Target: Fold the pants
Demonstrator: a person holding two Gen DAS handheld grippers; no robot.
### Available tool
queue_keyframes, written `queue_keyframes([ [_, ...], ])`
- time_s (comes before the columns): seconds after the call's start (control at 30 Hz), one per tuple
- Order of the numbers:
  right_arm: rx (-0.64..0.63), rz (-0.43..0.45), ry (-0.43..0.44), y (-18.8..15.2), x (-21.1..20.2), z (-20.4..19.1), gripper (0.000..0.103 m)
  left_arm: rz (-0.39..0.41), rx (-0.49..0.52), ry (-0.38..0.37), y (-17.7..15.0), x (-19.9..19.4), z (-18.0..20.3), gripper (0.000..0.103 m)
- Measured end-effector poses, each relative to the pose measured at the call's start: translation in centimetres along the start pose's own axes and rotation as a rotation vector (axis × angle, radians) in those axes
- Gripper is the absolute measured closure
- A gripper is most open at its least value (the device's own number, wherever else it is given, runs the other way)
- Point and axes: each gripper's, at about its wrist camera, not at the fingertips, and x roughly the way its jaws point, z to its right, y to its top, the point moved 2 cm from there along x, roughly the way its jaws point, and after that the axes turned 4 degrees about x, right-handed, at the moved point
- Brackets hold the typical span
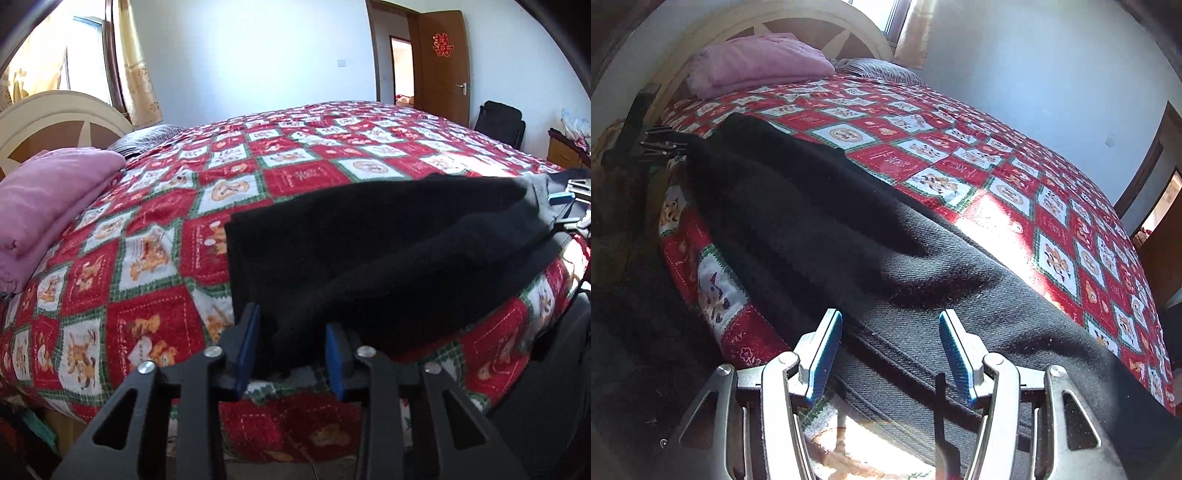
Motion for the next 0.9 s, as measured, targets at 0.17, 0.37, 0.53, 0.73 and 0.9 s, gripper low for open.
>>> queue_keyframes([
  [0.17,-0.093,-0.002,-0.018,0.3,1.7,-2.2,0.046,-0.007,-0.037,-0.011,0.3,0.2,-0.4,0.073],
  [0.37,-0.12,-0.011,-0.007,0.8,2.8,-3.2,0.097,-0.013,0.017,0.01,0.7,0.4,0.0,0.089],
  [0.53,-0.107,0.06,0.016,2.0,-0.8,-3.3,0.1,0.035,0.014,0.025,1.6,-0.7,-0.7,0.091],
  [0.73,-0.133,0.018,0.055,0.7,-0.6,-4.7,0.1,0.01,0.016,0.012,0.0,0.1,-1.1,0.091],
  [0.9,-0.104,-0.057,0.088,-0.8,2.2,-5.2,0.099,0.034,0.026,0.006,-1.2,0.1,-1.3,0.088],
])
